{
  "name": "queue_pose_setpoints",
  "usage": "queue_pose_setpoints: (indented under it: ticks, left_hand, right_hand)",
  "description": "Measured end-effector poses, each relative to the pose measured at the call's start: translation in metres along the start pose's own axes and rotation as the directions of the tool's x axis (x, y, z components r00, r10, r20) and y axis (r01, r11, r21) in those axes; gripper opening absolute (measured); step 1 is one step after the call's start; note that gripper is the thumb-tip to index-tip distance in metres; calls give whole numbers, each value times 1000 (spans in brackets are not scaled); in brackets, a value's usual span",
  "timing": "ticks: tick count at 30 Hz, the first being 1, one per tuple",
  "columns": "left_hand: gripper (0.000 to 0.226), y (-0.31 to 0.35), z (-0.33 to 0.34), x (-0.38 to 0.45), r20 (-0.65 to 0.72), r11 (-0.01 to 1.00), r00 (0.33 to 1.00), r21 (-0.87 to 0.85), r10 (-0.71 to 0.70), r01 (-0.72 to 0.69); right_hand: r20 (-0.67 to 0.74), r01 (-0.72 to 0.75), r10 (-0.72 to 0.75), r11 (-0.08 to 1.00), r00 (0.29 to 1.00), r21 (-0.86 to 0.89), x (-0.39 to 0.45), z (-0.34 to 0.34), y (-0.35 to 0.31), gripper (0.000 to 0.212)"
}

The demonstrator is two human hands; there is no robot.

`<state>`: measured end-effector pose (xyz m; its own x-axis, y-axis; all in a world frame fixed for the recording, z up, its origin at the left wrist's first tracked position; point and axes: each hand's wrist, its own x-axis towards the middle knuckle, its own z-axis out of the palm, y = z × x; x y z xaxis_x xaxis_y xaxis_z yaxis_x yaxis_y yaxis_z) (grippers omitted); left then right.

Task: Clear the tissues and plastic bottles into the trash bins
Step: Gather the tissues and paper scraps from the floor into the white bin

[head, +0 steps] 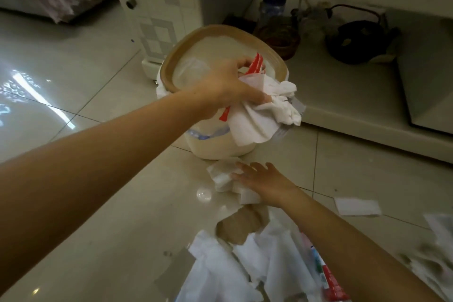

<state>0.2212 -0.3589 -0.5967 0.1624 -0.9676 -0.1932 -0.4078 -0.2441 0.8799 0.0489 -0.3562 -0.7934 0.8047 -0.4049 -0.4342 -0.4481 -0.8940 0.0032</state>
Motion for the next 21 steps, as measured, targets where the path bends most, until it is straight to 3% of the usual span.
queue_pose_setpoints:
  ticks: [4, 8, 13, 16, 19, 21]
  left_hand:
    - [82, -4, -4, 2, 27, 1000, 1000, -29, -9, 10]
    - [80, -6, -7, 3, 74, 999, 997, -52, 2, 2]
    - [79, -9, -6, 6, 106, 998, 994, -63, 17, -11]
    - [78, -11, -5, 4, 104, 997, 994, -82, 16, -8]
    - [79, -12, -8, 3, 84, 995, 996, -101, 10, -1]
    - [82, -13, -13, 2, 35, 996, 999, -93, 6, -3]
  right_hand:
    - [63, 23, -27, 998, 998, 62, 20, 9, -7, 64]
    - [42, 100, -102, 994, 994, 31, 32, 13, -13, 59]
    - [4, -34, 34, 982, 999, 185, 27, 20, -19, 41]
    - [-4, -67, 70, 970, 998, 233, 18, 20, -21, 40]
    - [-190, -58, 145, 914, 971, 401, 1, 3, -22, 47]
    - [-384, -2, 152, 931, 911, 365, -14, -20, -18, 58]
